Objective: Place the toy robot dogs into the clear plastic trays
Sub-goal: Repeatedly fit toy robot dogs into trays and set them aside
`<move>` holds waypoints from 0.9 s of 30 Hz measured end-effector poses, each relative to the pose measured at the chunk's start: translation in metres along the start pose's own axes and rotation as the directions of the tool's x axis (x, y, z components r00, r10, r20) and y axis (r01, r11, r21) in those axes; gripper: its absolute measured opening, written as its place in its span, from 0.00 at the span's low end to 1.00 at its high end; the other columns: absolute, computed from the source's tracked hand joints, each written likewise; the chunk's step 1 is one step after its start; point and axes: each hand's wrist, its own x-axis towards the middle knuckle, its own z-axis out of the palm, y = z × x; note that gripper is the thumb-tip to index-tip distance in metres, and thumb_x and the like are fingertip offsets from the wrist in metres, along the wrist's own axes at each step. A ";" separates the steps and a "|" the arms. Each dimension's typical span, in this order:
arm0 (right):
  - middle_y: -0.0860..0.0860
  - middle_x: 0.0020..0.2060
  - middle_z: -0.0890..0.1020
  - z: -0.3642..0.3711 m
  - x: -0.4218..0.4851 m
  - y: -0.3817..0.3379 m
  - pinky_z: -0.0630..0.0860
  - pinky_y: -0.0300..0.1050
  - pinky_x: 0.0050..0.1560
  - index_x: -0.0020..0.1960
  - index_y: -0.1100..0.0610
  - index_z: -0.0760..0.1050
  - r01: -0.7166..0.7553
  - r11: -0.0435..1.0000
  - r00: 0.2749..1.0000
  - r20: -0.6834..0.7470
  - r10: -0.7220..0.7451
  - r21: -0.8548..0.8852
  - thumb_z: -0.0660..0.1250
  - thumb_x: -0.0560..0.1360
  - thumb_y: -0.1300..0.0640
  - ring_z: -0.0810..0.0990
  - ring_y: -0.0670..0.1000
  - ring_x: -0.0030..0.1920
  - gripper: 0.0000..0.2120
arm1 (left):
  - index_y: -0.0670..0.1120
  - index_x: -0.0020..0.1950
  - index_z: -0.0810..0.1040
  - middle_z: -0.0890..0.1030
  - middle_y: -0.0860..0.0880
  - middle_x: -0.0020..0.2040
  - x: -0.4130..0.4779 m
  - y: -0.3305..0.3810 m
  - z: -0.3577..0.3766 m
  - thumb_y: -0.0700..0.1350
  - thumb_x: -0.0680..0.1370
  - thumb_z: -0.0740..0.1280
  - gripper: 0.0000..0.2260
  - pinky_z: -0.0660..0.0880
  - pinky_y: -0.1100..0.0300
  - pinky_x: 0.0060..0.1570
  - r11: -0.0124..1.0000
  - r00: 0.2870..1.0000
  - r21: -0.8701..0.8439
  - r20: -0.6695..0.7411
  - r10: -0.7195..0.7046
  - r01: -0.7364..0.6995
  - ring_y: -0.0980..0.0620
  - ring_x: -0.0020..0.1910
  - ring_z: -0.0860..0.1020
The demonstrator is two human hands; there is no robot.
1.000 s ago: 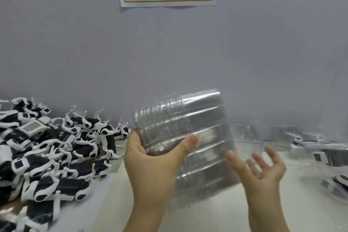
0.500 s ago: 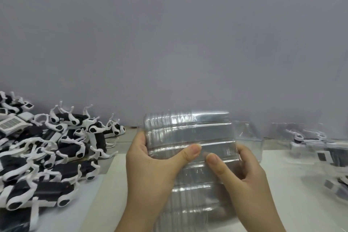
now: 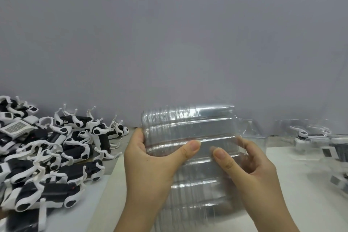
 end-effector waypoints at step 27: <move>0.42 0.46 0.83 -0.008 -0.014 -0.027 0.80 0.39 0.34 0.59 0.32 0.72 0.214 0.977 0.974 0.072 -0.213 -0.013 0.82 0.47 0.39 0.84 0.45 0.36 0.42 | 0.58 0.43 0.80 0.86 0.51 0.42 -0.018 0.034 0.012 0.47 0.54 0.81 0.20 0.80 0.63 0.37 0.993 0.993 -0.020 -0.044 0.112 -0.113 0.50 0.39 0.85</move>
